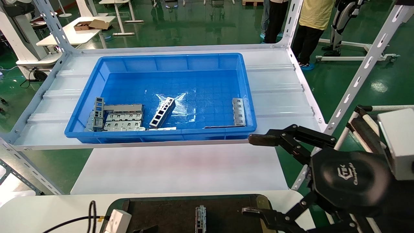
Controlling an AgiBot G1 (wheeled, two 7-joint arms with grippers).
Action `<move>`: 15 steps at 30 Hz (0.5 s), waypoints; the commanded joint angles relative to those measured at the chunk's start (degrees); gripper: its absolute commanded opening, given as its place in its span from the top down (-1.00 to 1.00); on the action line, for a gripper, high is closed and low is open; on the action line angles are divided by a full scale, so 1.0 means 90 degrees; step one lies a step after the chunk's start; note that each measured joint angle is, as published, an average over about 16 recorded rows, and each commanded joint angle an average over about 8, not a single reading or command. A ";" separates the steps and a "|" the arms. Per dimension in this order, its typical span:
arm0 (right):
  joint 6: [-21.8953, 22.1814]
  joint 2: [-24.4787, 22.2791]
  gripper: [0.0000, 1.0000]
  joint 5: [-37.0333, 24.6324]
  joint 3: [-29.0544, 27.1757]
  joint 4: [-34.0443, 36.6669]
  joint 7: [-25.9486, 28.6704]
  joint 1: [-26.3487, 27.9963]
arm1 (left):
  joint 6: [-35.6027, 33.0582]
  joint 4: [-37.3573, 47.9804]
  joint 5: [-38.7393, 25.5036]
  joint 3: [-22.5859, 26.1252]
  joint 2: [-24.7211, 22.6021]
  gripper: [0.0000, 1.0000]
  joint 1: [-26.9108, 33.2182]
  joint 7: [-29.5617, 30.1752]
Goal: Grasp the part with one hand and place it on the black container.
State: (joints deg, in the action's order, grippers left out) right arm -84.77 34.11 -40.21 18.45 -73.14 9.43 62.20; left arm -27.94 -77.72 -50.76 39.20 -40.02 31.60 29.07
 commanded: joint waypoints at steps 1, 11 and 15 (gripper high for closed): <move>0.0000 0.0000 -1.00 0.0000 0.0000 0.0000 0.0000 0.0000 | -0.0457 0.0012 0.0201 -0.0256 0.0146 -1.00 -0.0091 -0.0327; 0.0001 -0.0001 -1.00 0.0002 0.0002 0.0000 -0.0001 0.0001 | -0.1624 0.0039 0.0704 -0.0808 0.0666 -1.00 -0.0165 -0.1129; 0.0001 -0.0001 -1.00 0.0002 0.0003 0.0000 -0.0002 0.0001 | -0.1948 0.0033 0.0886 -0.0959 0.0847 -1.00 -0.0167 -0.1273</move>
State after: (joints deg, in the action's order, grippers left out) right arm -84.75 34.09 -40.19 18.48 -73.14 9.42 62.20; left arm -45.27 -77.42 -42.81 30.62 -32.47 30.03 17.71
